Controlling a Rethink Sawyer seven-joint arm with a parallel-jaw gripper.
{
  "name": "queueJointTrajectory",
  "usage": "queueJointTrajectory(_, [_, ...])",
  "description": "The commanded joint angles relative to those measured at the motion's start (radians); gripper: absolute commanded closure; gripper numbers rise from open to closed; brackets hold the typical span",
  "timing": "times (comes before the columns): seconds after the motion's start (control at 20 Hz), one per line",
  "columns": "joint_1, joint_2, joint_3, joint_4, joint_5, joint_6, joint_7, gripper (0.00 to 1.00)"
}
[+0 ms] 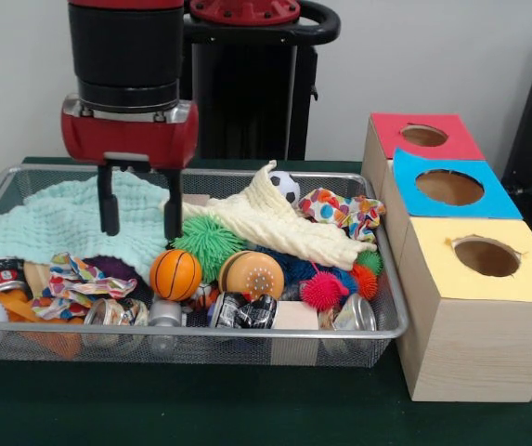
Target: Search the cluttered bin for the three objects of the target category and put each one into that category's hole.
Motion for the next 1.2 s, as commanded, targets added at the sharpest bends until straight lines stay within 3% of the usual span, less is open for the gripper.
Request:
queueJointTrajectory(0.05, [-0.042,0.049,0.077,-0.024,-0.054,0.127,-0.264,0.00])
queueJointTrajectory(0.35, [-0.064,0.068,0.088,-0.028,-0.063,0.131,-0.291,0.00])
queueJointTrajectory(1.2, [-0.047,0.087,0.057,0.064,-0.091,0.005,-0.162,0.00])
